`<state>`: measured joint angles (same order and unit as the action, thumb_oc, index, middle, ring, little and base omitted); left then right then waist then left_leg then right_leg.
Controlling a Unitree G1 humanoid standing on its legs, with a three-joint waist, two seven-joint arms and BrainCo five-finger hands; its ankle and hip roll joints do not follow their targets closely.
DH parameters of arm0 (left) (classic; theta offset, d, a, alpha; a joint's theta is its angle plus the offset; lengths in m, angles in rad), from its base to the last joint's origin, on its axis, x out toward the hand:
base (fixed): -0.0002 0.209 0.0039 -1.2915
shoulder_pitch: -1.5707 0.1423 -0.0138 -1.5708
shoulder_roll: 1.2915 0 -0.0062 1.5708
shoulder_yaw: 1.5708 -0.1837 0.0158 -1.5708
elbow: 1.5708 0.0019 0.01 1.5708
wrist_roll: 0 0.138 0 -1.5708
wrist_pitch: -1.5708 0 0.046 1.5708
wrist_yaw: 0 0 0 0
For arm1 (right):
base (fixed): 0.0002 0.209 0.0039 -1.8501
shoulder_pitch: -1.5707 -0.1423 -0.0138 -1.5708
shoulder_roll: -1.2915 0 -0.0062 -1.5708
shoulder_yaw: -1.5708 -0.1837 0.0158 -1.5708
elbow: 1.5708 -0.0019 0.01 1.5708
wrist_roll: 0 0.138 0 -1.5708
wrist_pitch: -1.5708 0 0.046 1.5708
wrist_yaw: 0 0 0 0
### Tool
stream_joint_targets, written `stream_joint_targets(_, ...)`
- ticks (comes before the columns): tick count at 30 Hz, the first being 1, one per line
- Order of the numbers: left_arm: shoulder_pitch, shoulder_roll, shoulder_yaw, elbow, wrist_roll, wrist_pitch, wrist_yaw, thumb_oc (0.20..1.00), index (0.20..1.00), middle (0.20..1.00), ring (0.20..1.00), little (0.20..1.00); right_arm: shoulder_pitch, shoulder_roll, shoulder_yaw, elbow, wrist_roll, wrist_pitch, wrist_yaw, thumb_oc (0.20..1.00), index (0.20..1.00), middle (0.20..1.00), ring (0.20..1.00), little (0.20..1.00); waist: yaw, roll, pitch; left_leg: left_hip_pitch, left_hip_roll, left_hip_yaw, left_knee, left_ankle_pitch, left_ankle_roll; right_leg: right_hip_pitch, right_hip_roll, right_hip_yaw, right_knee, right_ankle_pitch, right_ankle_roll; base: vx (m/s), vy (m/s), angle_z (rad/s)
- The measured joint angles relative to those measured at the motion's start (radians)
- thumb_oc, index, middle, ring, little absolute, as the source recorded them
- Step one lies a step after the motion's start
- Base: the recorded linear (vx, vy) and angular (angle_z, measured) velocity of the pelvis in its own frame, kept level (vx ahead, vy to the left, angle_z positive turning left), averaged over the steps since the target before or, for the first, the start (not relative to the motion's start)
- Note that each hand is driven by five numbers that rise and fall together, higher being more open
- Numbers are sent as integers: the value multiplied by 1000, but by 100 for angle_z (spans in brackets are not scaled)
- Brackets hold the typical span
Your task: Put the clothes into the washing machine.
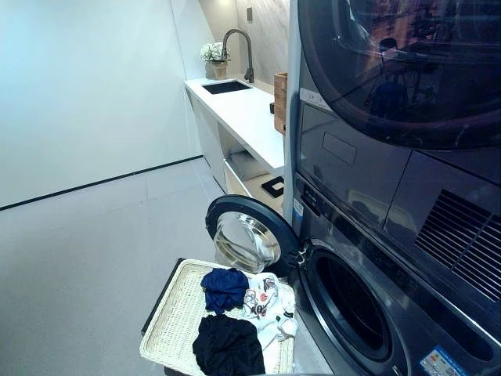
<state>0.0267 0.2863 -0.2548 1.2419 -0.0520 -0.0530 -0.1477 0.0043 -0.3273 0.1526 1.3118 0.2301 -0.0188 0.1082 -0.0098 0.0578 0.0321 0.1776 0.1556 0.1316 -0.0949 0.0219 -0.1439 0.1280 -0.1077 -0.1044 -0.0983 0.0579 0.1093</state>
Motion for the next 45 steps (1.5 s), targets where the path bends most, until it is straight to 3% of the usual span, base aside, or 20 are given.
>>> stream_joint_targets(36,0,-2,1,10,-1,10,2,1000,1000,1000,1000,1000,0,0,0,-1,1,4,7,1000,1000,1000,1000,1000,1,-6,8,-13,0,-3,0,0,0,-5,0,-8,0,5,1,0,0,0)
stream_joint_targets(45,-6,-2,0,-2,-45,-7,43,1000,1000,1000,1000,1000,-11,-19,0,-22,39,3,13,1000,1000,1000,1000,1000,0,18,57,-51,0,-10,1,5,3,-43,0,-10,0,2,1,0,4,1)
